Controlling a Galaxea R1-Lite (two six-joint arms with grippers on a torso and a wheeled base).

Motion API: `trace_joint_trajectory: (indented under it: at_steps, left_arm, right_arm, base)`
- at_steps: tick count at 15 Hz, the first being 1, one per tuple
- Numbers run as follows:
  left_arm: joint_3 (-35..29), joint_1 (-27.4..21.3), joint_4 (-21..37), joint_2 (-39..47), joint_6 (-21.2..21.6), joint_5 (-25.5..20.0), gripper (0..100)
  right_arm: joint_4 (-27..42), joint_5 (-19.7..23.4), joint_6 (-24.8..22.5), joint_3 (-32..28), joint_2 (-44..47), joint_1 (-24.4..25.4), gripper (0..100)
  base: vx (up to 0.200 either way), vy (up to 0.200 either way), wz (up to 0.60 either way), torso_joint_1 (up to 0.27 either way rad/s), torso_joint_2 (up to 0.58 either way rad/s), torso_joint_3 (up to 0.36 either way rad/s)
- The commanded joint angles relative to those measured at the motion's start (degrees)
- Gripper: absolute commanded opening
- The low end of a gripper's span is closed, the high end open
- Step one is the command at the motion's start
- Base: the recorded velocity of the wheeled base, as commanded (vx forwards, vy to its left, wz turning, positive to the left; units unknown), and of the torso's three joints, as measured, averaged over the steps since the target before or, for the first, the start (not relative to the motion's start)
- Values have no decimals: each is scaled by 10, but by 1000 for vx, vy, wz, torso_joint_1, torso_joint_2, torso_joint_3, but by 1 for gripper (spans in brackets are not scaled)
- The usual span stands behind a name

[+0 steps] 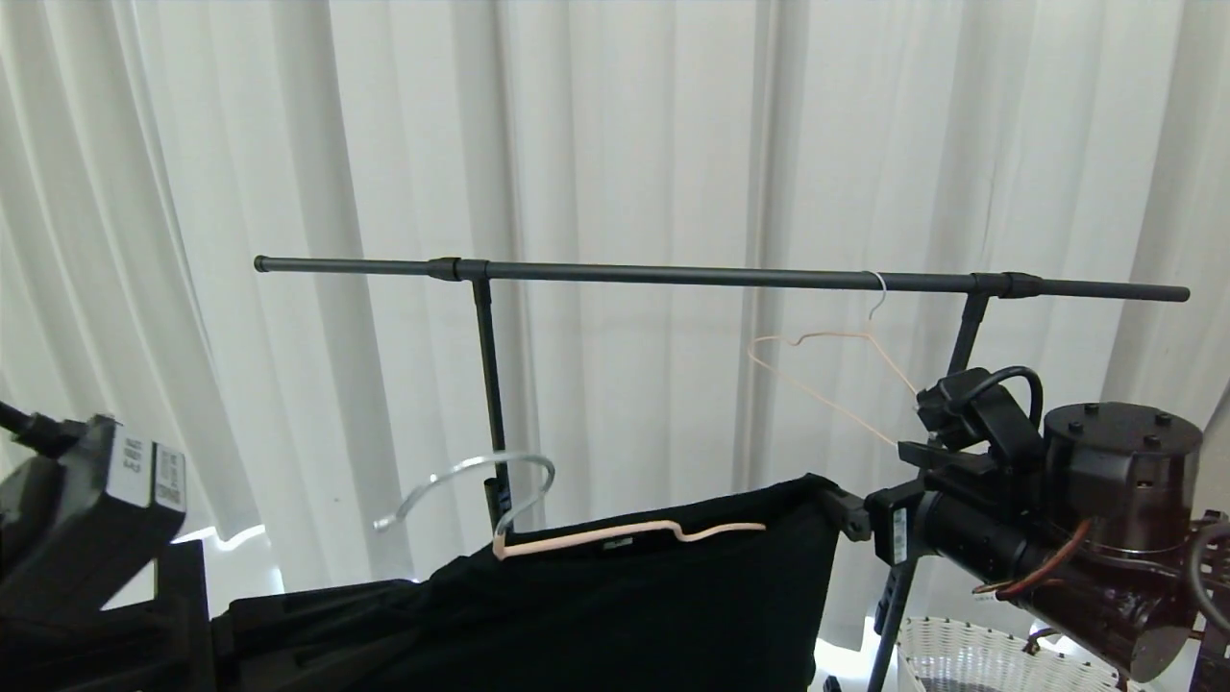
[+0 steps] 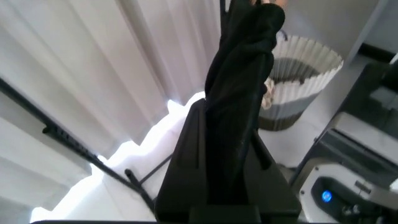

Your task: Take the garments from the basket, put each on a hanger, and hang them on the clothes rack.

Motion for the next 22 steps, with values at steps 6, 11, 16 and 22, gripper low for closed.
trace_joint_trajectory:
  at_steps: [6,11,16,22]
  left_arm:
    - [11,5,-3,70,11,2,0]
    - [10,6,-3,67,10,1,0]
    - [11,5,-47,75,-7,-6,0]
    - [10,3,-50,81,51,-93,0]
  right_arm:
    - [164,185,-115,-18,-123,0,100]
    - [200,219,-130,-53,-115,7,100]
    - [240,226,-186,-67,-119,79,100]
    - [398,299,-282,-187,-84,150,100]
  base:
    - [0,0,0,0,0,0]
    - [0,0,0,0,0,0]
    - [0,0,0,0,0,0]
    - [0,0,0,0,0,0]
